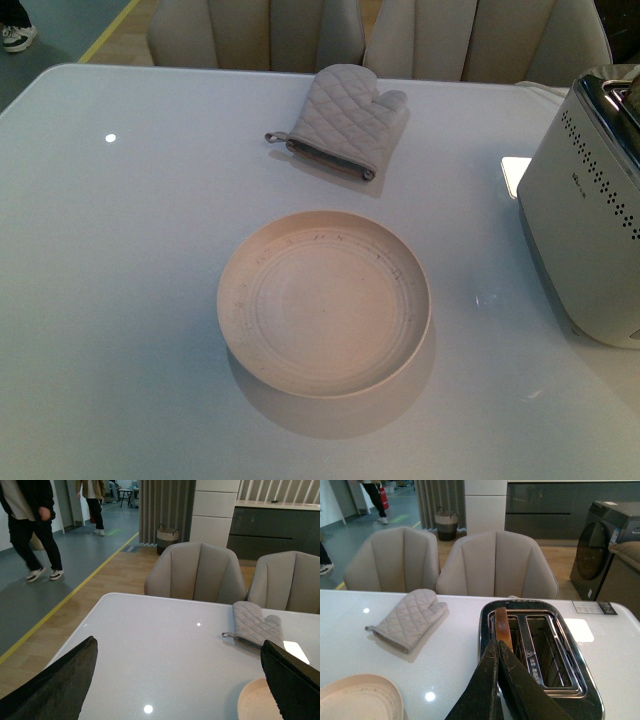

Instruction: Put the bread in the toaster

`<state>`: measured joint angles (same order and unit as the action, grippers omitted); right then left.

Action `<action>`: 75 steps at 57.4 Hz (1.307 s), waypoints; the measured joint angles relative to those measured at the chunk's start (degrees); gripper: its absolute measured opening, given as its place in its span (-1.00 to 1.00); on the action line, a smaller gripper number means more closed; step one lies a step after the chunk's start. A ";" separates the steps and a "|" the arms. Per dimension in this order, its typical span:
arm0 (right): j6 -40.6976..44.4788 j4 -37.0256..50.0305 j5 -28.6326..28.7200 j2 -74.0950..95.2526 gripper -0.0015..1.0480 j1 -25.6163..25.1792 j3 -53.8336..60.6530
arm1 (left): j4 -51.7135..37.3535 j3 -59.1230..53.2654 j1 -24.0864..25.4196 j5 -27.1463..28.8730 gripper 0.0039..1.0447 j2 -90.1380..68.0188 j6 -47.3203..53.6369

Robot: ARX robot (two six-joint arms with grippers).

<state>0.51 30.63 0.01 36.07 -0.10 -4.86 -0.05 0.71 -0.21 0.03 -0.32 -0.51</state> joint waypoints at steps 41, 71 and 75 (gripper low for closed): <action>-0.13 -12.28 -0.04 -17.73 -0.96 0.00 3.85 | 0.02 0.00 0.00 0.00 0.86 0.00 0.02; -0.13 -23.12 -0.13 -28.06 -0.96 0.00 3.82 | 0.02 0.00 0.00 -0.02 0.86 0.00 0.02; -0.13 -30.10 -0.04 -34.97 -0.96 0.00 3.82 | 0.04 0.00 0.00 0.00 0.86 0.00 0.02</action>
<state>0.38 0.54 -0.03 1.10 -0.10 -1.04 -0.01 0.71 -0.21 0.03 -0.32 -0.49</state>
